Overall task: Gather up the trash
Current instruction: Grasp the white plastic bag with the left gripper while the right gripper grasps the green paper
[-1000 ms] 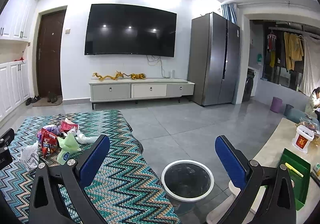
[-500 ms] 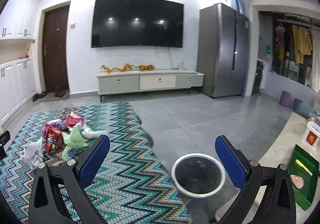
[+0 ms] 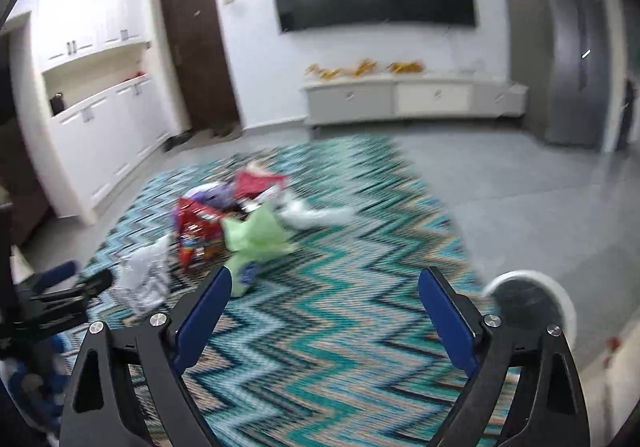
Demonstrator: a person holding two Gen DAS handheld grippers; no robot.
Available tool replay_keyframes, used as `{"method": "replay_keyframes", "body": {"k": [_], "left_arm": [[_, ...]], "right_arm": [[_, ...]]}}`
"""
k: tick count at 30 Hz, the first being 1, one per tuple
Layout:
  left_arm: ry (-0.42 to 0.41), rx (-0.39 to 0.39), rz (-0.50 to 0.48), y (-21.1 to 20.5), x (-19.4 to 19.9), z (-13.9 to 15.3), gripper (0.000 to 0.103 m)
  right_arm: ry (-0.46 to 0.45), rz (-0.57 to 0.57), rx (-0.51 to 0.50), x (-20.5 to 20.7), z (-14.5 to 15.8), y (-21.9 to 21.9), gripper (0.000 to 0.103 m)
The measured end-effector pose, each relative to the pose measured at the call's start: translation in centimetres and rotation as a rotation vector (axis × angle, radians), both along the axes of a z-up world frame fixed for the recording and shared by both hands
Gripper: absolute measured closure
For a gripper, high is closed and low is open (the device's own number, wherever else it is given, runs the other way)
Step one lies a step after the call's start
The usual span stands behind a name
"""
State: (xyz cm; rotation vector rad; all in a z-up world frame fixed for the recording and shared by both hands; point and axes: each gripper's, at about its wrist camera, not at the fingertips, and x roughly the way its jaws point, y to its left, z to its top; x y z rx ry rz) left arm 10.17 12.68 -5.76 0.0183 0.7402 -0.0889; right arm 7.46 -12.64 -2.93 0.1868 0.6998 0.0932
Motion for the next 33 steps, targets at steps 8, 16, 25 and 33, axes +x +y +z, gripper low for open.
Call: {"method": "replay_keyframes", "body": {"k": [8, 16, 25, 33], "left_arm": [[0.122, -0.026, -0.034, -0.3, 3.9, -3.2, 0.036], [0.153, -0.031, -0.069, -0.7, 3.9, -4.3, 0.067], [0.097, 0.013, -0.071, -1.2, 0.3, -2.4, 0.081], [0.044, 0.025, -0.084, -2.0, -3.1, 0.9, 0.082]], "right_arm": [[0.135, 0.108, 0.120, 6.8, -4.2, 3.4, 0.016], [0.231, 0.100, 0.209, 10.3, -7.3, 4.5, 0.038], [0.193, 0.126, 0.287, 8.2, -6.5, 3.2, 0.083], [0.091, 0.112, 0.300, 2.9, -3.2, 0.4, 0.084]]}}
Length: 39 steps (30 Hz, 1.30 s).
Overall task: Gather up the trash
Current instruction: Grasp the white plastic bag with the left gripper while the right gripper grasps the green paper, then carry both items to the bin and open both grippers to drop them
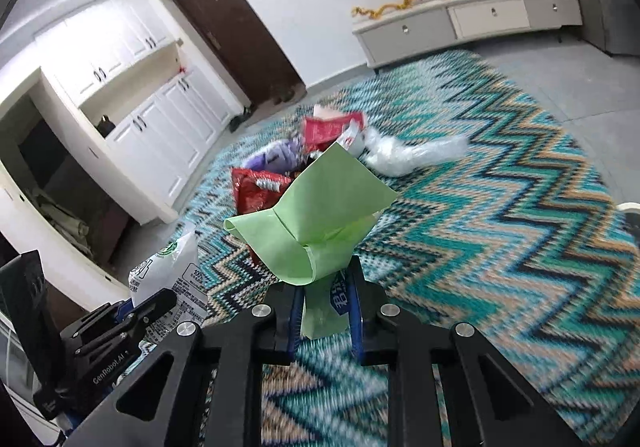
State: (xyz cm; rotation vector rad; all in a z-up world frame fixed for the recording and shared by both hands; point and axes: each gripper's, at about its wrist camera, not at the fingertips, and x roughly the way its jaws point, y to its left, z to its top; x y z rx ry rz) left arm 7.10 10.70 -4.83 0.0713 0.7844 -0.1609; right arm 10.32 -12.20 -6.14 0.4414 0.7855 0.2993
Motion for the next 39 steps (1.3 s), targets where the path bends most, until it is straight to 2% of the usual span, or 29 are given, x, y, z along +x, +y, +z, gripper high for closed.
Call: {"method": "replay_keyframes", "body": {"k": [5, 9, 14, 18, 23, 29, 33, 34, 36, 37, 39], "left_arm": [[-0.030, -0.026, -0.104, -4.1, -0.6, 2.8, 0.083], [-0.037, -0.035, -0.223, -9.6, -0.1, 4.2, 0.083], [-0.011, -0.024, -0.397, -19.3, 1.8, 4.5, 0.083], [0.043, -0.015, -0.505, -27.3, 3.9, 3.1, 0.083], [0.127, 0.000, -0.591, -36.4, 7.1, 0.1, 0.082], [0.211, 0.010, -0.662, -43.8, 9.4, -3.7, 0.081], [0.336, -0.040, -0.696, -46.8, 11.3, -6.9, 0.079], [0.350, -0.044, -0.698, -47.1, 11.6, -7.3, 0.077], [0.381, -0.055, -0.700, -47.9, 12.3, -8.4, 0.061], [0.396, -0.064, -0.698, -48.2, 12.6, -8.8, 0.046], [0.418, -0.089, -0.698, -48.2, 13.4, -9.3, 0.044]], "right_arm": [[-0.071, -0.087, -0.013, -3.4, 2.6, -4.3, 0.084], [-0.103, -0.225, -0.036, -6.2, 4.1, -10.5, 0.084], [-0.069, -0.399, -0.080, -8.8, 3.1, -19.0, 0.084], [-0.001, -0.513, -0.102, -9.3, 0.6, -25.3, 0.084], [0.099, -0.585, -0.096, -7.0, -3.9, -30.2, 0.084], [0.210, -0.644, -0.075, -4.6, -9.2, -34.5, 0.082], [0.254, -0.675, -0.074, -3.5, -11.1, -36.3, 0.079], [0.258, -0.679, -0.076, -3.3, -11.4, -36.7, 0.073], [0.269, -0.692, -0.096, -3.7, -11.7, -37.0, 0.063], [0.271, -0.696, -0.104, -4.1, -11.8, -36.9, 0.060], [0.277, -0.703, -0.118, -4.1, -12.0, -37.2, 0.059]]}}
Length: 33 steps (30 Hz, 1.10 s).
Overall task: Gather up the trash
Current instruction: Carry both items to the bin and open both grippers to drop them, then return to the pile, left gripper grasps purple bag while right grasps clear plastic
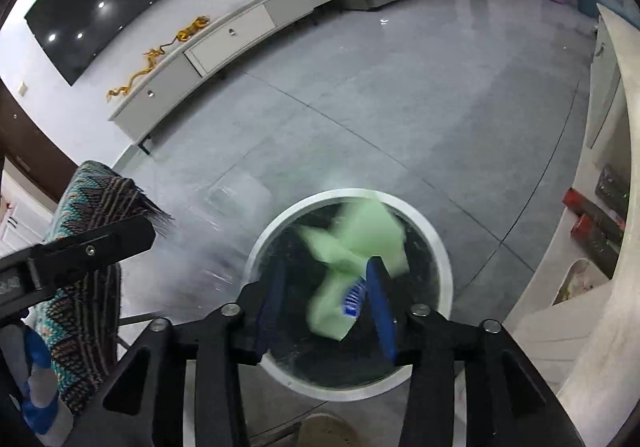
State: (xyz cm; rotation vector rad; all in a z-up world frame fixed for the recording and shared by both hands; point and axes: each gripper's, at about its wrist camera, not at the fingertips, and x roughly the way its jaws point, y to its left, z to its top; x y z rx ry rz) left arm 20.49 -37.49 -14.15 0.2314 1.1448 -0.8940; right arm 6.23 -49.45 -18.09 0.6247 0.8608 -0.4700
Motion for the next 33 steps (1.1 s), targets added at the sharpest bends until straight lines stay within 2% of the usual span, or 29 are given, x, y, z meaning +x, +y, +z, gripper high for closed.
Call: {"method": "replay_keyframes", "body": {"k": [3, 6, 12, 18, 24, 28, 33], "left_arm": [[0.005, -0.017, 0.003, 0.5, 0.0, 0.4, 0.044], [-0.029, -0.029, 0.015, 1.3, -0.5, 1.6, 0.044], [-0.143, -0.053, 0.073, 5.3, -2.9, 5.6, 0.044], [-0.254, -0.083, 0.148, 12.8, -5.1, 10.0, 0.044], [-0.332, -0.117, 0.267, 22.8, -6.4, 13.3, 0.044], [-0.358, -0.123, 0.373, 29.4, -6.3, 14.4, 0.044], [-0.379, -0.108, 0.534, 38.2, -5.2, 14.2, 0.044]], "right_arm": [[0.006, -0.007, -0.012, -0.1, 0.4, 0.4, 0.059], [-0.007, -0.007, -0.018, -0.5, 1.3, 0.7, 0.059], [-0.080, 0.012, -0.060, -2.1, 5.9, 2.9, 0.059], [-0.186, 0.061, -0.094, -4.0, 11.5, 6.8, 0.059], [-0.281, 0.179, -0.132, -4.4, 17.5, 13.1, 0.059], [-0.323, 0.274, -0.150, -3.7, 20.4, 17.5, 0.059], [-0.341, 0.391, -0.153, -1.9, 21.8, 22.6, 0.059]]}}
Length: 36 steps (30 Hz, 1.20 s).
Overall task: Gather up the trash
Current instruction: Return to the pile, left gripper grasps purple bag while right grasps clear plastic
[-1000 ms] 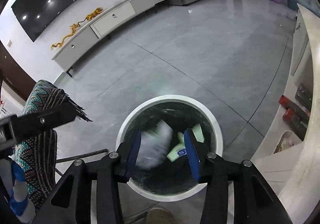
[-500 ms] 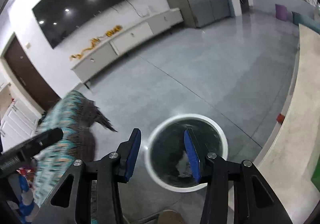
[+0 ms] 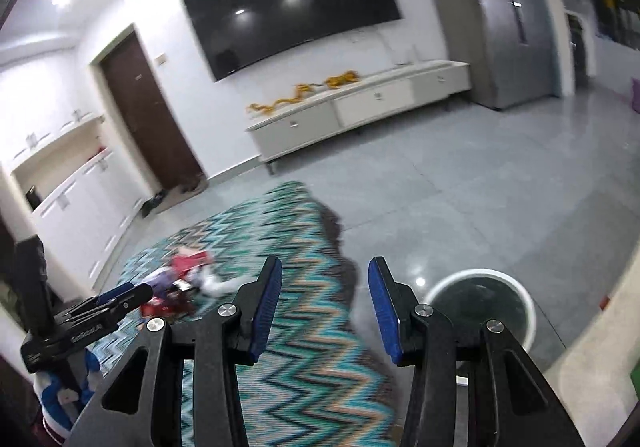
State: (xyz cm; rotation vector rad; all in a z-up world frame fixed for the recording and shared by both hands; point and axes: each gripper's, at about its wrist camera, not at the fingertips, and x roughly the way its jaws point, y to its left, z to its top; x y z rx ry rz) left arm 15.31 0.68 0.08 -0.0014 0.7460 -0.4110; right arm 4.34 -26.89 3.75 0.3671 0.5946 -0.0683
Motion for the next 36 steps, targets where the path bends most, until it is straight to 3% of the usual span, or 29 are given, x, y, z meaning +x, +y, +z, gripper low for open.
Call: {"method": "replay_keyframes", "body": {"k": [5, 12, 18, 25, 29, 36], "left_arm": [[0.022, -0.004, 0.110, 6.6, 1.5, -1.4, 0.044], [0.080, -0.051, 0.123, 11.4, 3.0, -3.9, 0.044], [0.073, -0.046, 0.012, 9.8, 6.1, -2.8, 0.044], [0.153, 0.063, -0.128, 5.5, 11.5, -3.0, 0.044], [0.199, 0.143, -0.126, 4.4, 13.0, -4.8, 0.045], [0.259, 0.169, -0.128, 4.5, 13.8, -7.5, 0.053]], "right_arm": [[0.025, 0.101, -0.002, 2.0, -0.7, 3.9, 0.059], [0.087, 0.242, -0.005, 6.9, -3.1, 8.5, 0.059], [0.136, 0.305, -0.020, 11.4, -5.1, 10.8, 0.059], [0.196, 0.381, -0.018, 16.0, -7.7, 12.3, 0.059], [0.228, 0.430, -0.027, 18.2, -9.4, 13.3, 0.057], [0.274, 0.494, -0.060, 21.1, -12.2, 15.1, 0.056]]}}
